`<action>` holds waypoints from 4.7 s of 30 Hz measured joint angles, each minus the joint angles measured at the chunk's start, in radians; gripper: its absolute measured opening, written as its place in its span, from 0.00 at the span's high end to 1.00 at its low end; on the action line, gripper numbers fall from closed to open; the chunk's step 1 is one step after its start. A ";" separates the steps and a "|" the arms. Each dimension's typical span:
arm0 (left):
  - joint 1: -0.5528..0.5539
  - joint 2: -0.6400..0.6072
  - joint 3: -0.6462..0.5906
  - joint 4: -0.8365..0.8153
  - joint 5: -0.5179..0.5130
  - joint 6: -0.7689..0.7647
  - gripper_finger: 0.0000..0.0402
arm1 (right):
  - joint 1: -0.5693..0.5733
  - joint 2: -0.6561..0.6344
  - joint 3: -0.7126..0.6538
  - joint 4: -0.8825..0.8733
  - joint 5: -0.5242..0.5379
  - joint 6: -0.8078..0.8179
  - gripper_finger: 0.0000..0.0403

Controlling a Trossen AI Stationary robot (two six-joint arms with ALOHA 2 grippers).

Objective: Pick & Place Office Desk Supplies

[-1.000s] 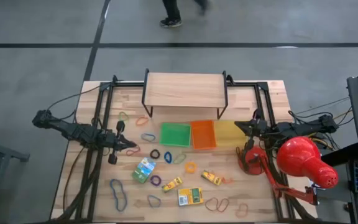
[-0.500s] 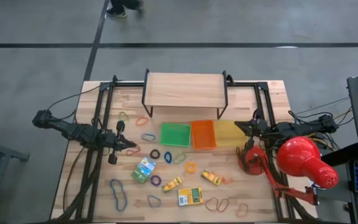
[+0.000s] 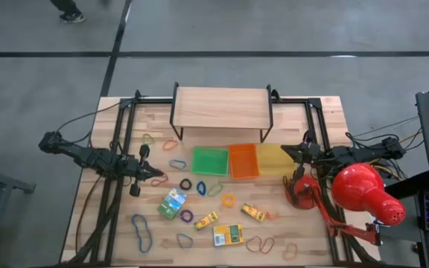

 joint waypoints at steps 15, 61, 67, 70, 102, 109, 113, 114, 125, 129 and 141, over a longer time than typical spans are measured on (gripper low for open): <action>0.000 0.000 0.000 0.000 0.000 0.000 1.00 | 0.000 0.000 0.000 0.000 0.000 0.001 0.98; 0.000 0.000 0.000 0.000 0.000 0.000 1.00 | 0.000 0.000 0.000 0.414 -0.002 0.102 0.98; 0.000 0.000 0.000 0.000 0.000 0.000 1.00 | 0.000 0.000 0.000 0.513 -0.002 0.139 0.98; 0.000 0.000 0.000 0.000 0.000 0.000 1.00 | 0.000 0.000 0.000 0.557 -0.002 0.119 0.98; 0.000 0.000 0.000 0.000 0.000 0.000 1.00 | 0.000 0.533 0.255 0.545 -0.001 -0.395 0.98; 0.000 0.000 0.000 0.000 0.000 0.000 1.00 | 0.000 0.648 0.308 0.546 0.000 -0.601 0.98; 0.000 0.000 0.000 0.000 0.000 0.000 1.00 | 0.000 0.698 0.334 0.546 0.000 -0.747 0.98; 0.000 0.000 0.000 0.000 0.000 0.000 1.00 | 0.000 0.710 0.343 0.546 0.000 -0.761 0.98; 0.000 0.000 0.000 0.000 0.000 0.000 1.00 | -0.074 0.761 0.449 0.294 0.002 -0.495 0.98; 0.000 0.000 0.000 0.000 0.000 0.000 1.00 | -0.117 0.761 0.491 0.074 0.002 -0.332 0.98; 0.000 0.000 0.000 0.000 0.000 0.000 1.00 | -0.140 0.767 0.544 -0.052 -0.055 -0.168 0.98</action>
